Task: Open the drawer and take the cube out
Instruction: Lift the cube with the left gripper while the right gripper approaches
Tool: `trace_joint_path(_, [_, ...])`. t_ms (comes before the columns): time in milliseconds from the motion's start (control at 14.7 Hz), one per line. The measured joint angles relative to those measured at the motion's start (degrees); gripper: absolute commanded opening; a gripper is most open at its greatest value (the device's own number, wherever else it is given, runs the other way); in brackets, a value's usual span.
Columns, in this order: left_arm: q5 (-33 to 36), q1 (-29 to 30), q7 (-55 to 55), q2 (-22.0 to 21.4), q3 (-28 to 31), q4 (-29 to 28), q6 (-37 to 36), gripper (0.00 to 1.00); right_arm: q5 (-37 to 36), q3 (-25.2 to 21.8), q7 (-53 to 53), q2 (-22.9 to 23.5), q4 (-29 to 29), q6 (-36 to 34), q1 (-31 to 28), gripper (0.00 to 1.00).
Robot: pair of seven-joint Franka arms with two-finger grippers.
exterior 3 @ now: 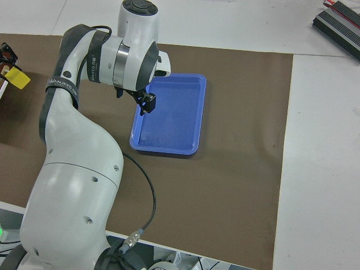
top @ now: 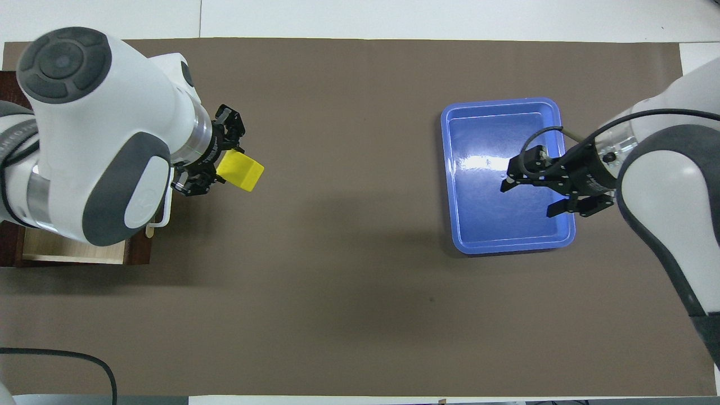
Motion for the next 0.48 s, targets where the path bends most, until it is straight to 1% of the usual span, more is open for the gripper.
trace_joint_path(136, [-2.3, -0.8, -7.8, -0.9, 0.1, -2.9, 4.0, 0.00, 5.2, 0.1, 6.6, 2.1, -1.3, 2.8, 2.4, 1.00])
trace_joint_path(272, [-2.8, -2.3, -14.1, -1.5, 0.1, -5.0, 7.8, 0.00, 10.2, 0.1, 12.1, 3.0, -3.9, 6.1, 5.2, 1.00])
trace_joint_path(476, [-2.9, -5.0, -22.0, -1.8, 0.1, -7.4, 9.8, 0.00, 15.9, 0.1, 18.7, 4.9, -6.4, 10.0, 8.5, 1.00])
